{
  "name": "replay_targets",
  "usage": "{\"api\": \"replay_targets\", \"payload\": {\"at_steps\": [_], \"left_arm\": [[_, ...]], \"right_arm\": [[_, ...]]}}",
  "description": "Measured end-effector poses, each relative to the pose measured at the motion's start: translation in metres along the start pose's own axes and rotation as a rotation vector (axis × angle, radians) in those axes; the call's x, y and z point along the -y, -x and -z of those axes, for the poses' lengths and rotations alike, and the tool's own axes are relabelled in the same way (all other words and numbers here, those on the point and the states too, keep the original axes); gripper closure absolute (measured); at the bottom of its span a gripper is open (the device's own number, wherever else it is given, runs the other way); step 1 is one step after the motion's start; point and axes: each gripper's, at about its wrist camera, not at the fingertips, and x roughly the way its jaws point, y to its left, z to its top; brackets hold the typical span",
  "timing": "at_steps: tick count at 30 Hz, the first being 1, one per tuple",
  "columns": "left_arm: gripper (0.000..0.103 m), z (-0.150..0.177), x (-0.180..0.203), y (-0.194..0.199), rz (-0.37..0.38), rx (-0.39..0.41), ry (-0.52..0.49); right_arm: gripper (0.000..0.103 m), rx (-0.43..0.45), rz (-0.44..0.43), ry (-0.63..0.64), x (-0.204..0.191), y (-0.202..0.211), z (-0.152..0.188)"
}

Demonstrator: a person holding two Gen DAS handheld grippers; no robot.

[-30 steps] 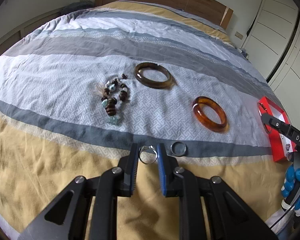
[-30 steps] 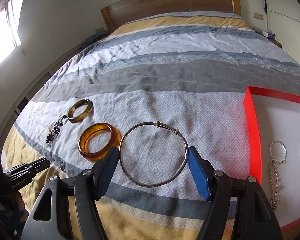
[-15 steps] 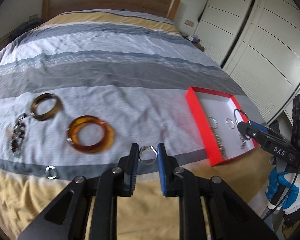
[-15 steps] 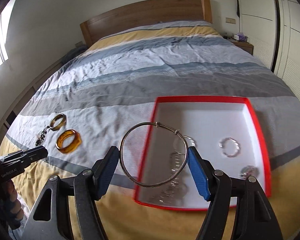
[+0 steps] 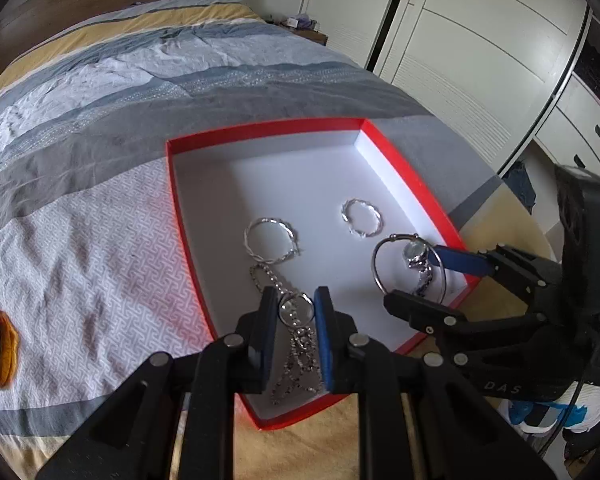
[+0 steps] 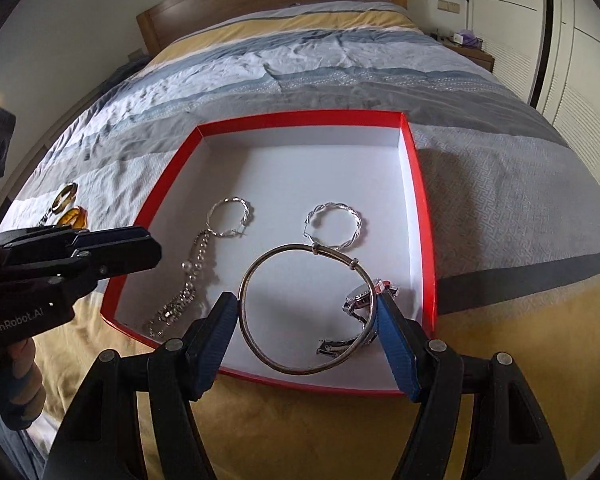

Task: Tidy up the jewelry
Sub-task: 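Carry the ring and bangle into the red box and open both tools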

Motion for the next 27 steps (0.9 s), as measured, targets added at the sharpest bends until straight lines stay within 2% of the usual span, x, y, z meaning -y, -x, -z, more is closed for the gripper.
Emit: {"api": "replay_targets", "payload": {"at_steps": [4,5,8,9,12,14,15,16,18,27], "left_arm": [[0.086,0.004,-0.001,-0.02,-0.027,-0.043,-0.011],[0.086,0.005,-0.002,-0.023,-0.028,-0.048,-0.014],[0.085,0.004,-0.002,-0.029,-0.027,-0.056,-0.02],[0.085,0.004,-0.002,-0.029,-0.029,-0.052,-0.021],[0.085,0.004,-0.006,-0.027,-0.006,-0.049,-0.003],[0.085,0.002,-0.009,-0.024,0.017,-0.051,0.021],[0.084,0.002,-0.011,-0.022,0.019,-0.05,0.03],[0.083,0.002,-0.012,-0.018,0.016,-0.049,0.036],[0.074,0.001,-0.014,-0.01,0.015,-0.04,0.047],[0.072,-0.001,-0.003,0.055,0.054,0.024,0.064]], "right_arm": [[0.035,-0.03,-0.007,0.068,0.002,-0.008,0.004],[0.062,-0.034,0.001,0.085,0.002,-0.01,0.005],[0.082,-0.051,0.007,0.077,0.015,-0.012,0.003],[0.083,-0.058,0.004,0.074,0.017,-0.012,0.003],[0.075,-0.064,0.002,0.102,0.012,-0.01,0.002],[0.06,-0.056,-0.005,0.107,0.008,-0.006,0.003],[0.058,-0.049,-0.003,0.099,0.008,-0.004,0.003],[0.056,-0.043,0.002,0.088,0.009,0.0,0.003],[0.056,-0.031,0.007,0.062,0.012,0.008,0.003],[0.052,0.043,0.057,0.011,0.015,0.079,0.007]]}}
